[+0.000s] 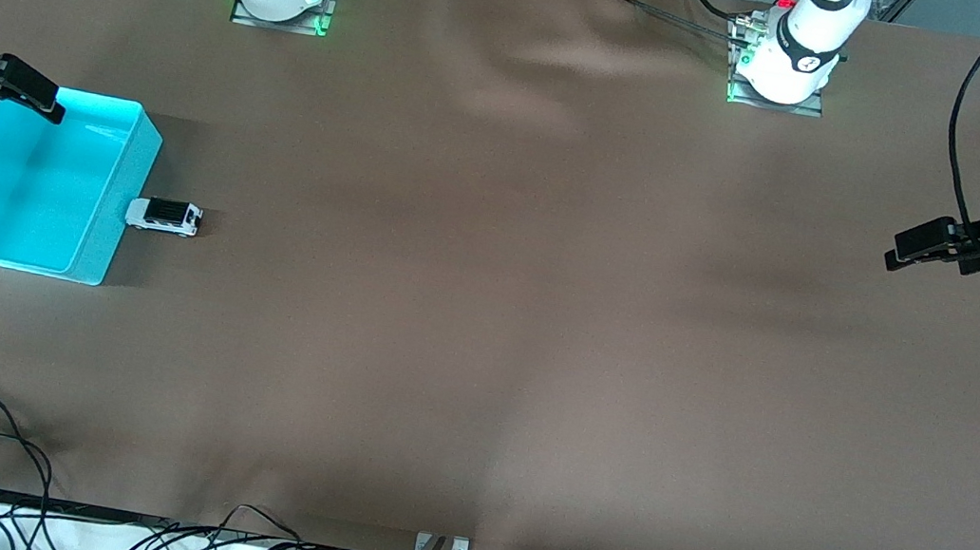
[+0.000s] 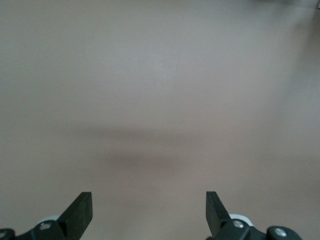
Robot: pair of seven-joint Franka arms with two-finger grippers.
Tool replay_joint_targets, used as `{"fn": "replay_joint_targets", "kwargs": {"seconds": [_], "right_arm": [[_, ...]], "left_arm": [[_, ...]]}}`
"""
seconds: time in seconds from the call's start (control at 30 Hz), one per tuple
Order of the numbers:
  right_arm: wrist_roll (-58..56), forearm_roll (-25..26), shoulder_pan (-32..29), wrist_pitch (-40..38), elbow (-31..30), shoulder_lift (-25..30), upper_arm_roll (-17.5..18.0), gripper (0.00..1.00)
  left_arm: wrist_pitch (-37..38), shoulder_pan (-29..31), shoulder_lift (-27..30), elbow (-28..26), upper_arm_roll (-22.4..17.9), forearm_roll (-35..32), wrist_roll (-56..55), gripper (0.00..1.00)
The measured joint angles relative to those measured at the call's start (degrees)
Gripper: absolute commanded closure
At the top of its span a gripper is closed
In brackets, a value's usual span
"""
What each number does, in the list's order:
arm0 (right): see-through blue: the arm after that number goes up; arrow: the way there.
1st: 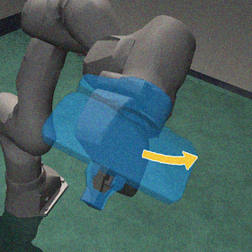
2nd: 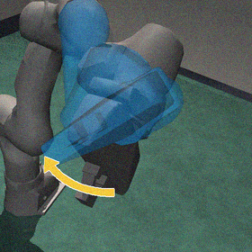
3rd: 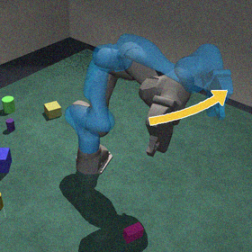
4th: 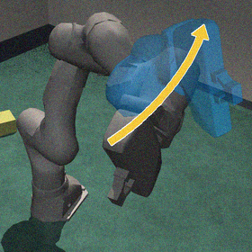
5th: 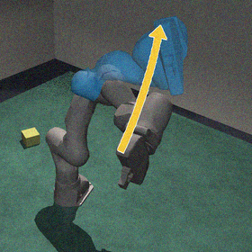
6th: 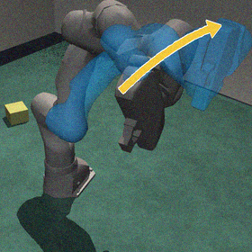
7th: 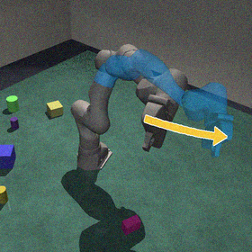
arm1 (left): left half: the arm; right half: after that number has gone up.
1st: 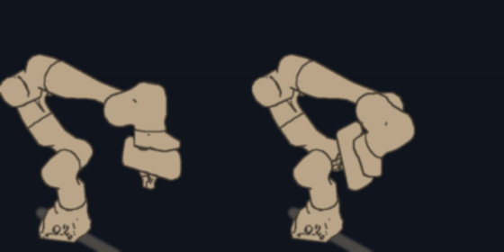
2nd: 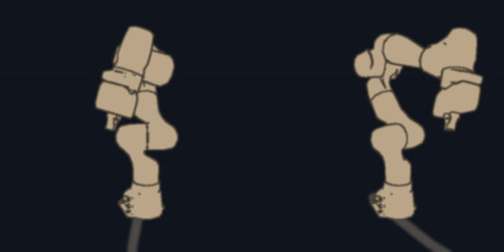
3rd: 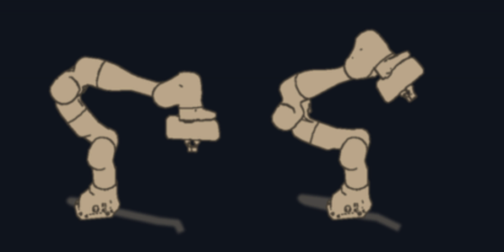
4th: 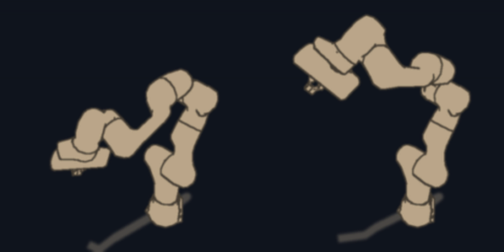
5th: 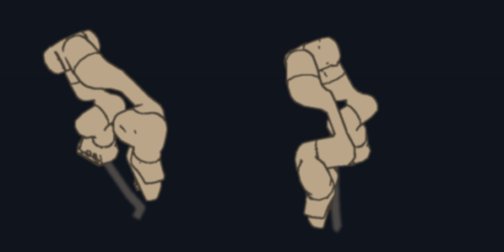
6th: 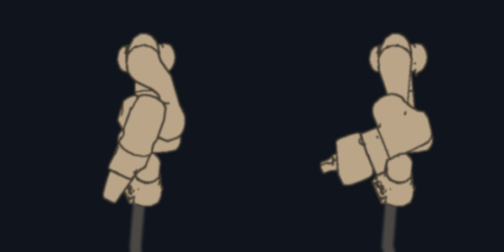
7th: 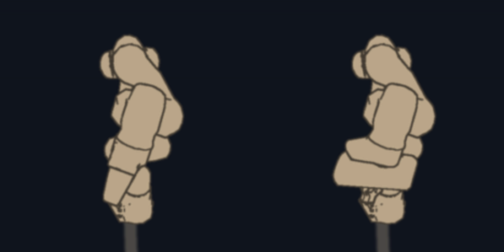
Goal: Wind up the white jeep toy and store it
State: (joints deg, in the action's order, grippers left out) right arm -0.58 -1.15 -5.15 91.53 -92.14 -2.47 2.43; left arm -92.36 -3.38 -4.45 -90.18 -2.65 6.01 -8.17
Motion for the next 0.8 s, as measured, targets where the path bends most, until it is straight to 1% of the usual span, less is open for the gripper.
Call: {"fn": "replay_joint_targets", "kwargs": {"seconds": [0.4, 0.57, 0.8], "right_arm": [[0.3, 0.0, 0.0, -0.7, -0.3, -0.4, 0.0, 0.00], [0.4, 0.0, 0.0, -0.7, -1.5, -0.7, 0.0, 0.00], [0.4, 0.0, 0.3, 1.4, -4.0, -0.8, 0.1, 0.00]], "left_arm": [[0.0, 0.0, 0.0, 0.0, 1.2, 0.0, 0.0, 0.00], [0.0, 0.0, 0.0, 0.0, 2.1, -0.1, 0.0, 0.00], [0.0, 0.4, 0.0, 0.0, 2.0, -0.2, 0.0, 0.00]]}}
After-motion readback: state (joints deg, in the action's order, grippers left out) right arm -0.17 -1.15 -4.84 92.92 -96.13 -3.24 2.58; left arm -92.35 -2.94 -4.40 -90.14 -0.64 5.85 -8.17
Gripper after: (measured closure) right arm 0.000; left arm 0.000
